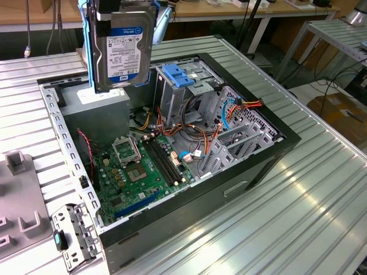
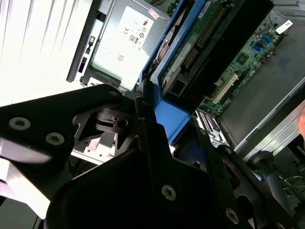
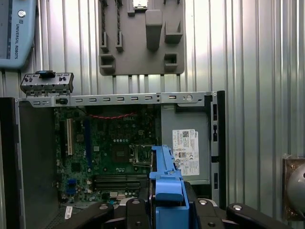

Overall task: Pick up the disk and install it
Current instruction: 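Insert the disk into the insertion slot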

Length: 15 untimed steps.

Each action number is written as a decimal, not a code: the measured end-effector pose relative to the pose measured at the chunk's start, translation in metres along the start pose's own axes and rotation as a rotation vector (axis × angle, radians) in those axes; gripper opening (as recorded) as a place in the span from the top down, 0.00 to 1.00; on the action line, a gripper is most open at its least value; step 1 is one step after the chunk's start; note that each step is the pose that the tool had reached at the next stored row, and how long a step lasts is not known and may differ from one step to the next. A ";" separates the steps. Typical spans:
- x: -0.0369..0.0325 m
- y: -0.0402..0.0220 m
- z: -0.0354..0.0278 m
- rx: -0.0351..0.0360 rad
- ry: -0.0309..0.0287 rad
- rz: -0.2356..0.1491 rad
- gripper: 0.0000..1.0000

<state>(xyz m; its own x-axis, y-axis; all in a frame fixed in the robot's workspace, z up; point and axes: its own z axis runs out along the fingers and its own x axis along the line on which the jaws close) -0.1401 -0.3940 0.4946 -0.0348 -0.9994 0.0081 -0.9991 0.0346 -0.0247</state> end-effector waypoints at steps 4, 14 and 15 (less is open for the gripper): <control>0.0000 -0.0001 0.0000 0.0000 0.0000 0.000 0.63; 0.0086 -0.0004 0.0001 0.0000 0.0000 0.000 0.63; 0.0094 -0.0004 0.0001 0.0000 0.0000 0.000 0.63</control>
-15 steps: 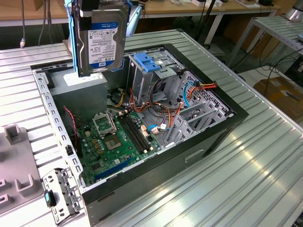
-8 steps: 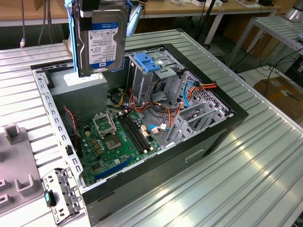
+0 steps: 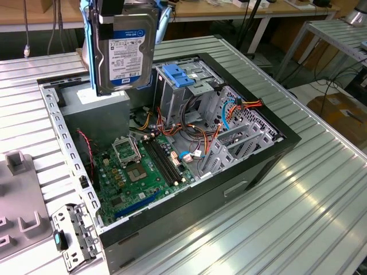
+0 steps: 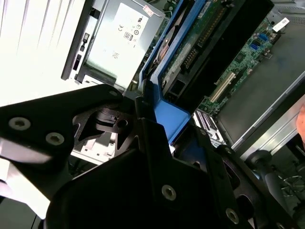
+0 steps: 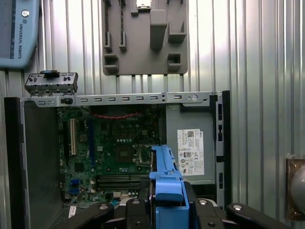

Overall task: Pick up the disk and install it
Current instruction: 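Insert the disk into the insertion slot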

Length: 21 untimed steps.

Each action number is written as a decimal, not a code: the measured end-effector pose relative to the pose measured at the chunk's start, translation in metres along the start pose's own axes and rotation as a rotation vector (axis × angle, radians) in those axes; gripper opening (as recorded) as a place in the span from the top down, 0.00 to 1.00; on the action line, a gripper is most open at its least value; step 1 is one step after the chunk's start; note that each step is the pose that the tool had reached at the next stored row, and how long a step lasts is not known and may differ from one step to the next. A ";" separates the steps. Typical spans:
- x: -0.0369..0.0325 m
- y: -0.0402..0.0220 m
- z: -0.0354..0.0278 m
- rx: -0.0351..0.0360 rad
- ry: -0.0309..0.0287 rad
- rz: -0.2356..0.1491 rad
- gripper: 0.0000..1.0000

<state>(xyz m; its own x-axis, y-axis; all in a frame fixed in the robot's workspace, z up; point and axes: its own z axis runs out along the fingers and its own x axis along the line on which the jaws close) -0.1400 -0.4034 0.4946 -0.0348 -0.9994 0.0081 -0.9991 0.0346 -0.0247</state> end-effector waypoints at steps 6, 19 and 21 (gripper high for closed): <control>0.0064 -0.0003 0.0000 0.0000 0.0000 0.000 0.63; 0.0155 -0.0106 0.0004 0.0000 0.0001 0.000 0.63; 0.0158 -0.0148 0.0005 0.0000 0.0001 0.000 0.63</control>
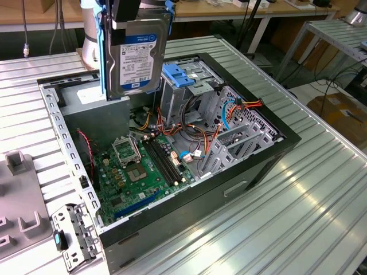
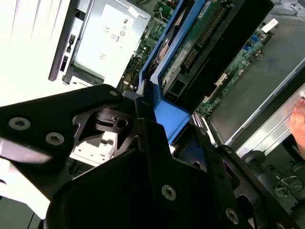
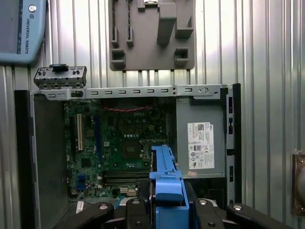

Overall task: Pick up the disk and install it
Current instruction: 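Insert the disk into the insertion slot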

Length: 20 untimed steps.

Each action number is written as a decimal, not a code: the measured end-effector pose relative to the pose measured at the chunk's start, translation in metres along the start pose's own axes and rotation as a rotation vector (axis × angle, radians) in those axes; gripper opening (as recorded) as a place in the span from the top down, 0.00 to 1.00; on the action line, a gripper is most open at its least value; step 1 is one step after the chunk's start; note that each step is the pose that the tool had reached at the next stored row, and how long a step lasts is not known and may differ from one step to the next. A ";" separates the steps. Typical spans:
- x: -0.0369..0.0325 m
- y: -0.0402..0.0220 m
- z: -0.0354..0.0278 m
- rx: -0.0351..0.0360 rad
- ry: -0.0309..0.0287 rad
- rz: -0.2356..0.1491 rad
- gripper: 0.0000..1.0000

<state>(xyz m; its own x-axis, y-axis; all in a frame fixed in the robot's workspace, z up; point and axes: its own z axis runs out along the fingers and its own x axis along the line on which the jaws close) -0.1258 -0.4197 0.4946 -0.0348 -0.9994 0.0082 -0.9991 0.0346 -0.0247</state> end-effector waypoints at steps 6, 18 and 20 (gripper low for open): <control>0.0009 -0.0158 0.0004 -0.0001 0.0000 0.000 0.63; 0.0017 -0.0352 0.0009 -0.0001 -0.0001 0.000 0.63; 0.0017 -0.0353 0.0009 -0.0001 0.0000 0.000 0.63</control>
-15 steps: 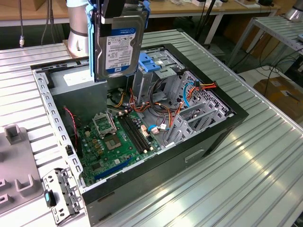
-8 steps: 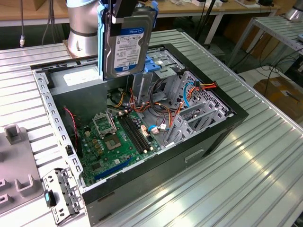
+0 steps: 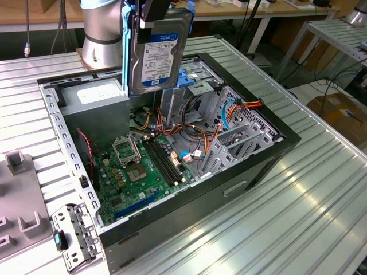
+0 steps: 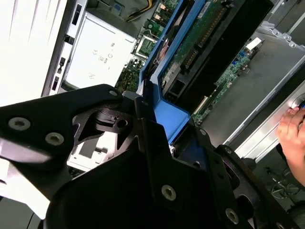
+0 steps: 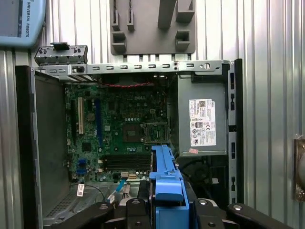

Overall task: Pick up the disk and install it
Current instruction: 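Insert the disk into the insertion slot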

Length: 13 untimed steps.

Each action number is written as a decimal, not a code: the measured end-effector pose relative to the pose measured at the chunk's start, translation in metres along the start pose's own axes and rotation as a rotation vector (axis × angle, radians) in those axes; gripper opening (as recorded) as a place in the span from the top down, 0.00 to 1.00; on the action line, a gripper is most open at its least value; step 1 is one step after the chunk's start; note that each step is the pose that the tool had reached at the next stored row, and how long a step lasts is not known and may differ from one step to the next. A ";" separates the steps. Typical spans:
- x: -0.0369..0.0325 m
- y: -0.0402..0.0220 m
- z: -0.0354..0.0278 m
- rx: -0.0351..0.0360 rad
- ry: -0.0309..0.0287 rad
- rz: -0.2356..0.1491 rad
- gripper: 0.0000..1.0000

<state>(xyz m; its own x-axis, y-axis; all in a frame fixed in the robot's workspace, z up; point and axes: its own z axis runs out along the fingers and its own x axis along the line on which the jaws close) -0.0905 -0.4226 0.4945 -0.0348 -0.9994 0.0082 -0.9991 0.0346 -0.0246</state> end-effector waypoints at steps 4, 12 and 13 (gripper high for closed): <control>0.0022 -0.0001 0.0000 0.0000 0.0005 0.000 0.63; 0.0191 -0.0008 0.0003 0.0000 0.0006 0.000 0.63; 0.0203 -0.0008 0.0004 0.0000 0.0006 0.000 0.63</control>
<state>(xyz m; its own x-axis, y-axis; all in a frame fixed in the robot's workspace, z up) -0.0904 -0.4429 0.4943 -0.0348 -0.9994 0.0088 -0.9991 0.0346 -0.0246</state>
